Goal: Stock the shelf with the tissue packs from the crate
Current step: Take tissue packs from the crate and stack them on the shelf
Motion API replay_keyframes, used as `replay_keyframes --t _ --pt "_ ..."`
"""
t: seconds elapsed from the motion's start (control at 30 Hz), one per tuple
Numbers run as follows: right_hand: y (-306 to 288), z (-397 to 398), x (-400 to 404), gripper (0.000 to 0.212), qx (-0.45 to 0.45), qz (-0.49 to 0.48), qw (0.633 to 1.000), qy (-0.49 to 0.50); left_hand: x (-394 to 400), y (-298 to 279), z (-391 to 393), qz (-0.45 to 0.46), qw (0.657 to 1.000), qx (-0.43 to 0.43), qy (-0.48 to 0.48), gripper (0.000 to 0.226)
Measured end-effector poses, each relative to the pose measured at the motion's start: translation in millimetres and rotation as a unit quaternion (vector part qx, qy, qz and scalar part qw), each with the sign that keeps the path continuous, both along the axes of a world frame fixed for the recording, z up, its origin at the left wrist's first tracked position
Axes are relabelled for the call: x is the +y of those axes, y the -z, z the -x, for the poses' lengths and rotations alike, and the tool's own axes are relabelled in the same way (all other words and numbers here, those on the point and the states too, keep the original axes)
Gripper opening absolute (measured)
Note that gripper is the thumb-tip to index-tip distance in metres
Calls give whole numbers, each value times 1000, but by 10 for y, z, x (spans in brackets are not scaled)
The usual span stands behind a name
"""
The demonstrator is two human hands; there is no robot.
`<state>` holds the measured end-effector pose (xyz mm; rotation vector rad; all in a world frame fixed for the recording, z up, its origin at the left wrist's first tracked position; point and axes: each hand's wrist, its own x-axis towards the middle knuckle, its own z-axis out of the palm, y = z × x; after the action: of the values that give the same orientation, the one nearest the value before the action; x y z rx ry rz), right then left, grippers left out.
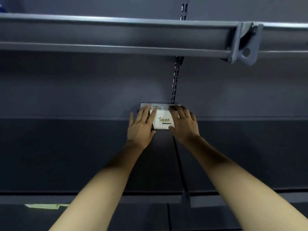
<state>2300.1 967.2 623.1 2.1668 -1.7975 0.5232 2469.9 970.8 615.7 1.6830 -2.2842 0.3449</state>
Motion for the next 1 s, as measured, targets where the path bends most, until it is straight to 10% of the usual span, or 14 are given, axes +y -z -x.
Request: replay_keyframes --t 1.0 --pt "1248 522 3174 54 10 -58 993 -107 3295 1167 285 -22 998 60 2 49"
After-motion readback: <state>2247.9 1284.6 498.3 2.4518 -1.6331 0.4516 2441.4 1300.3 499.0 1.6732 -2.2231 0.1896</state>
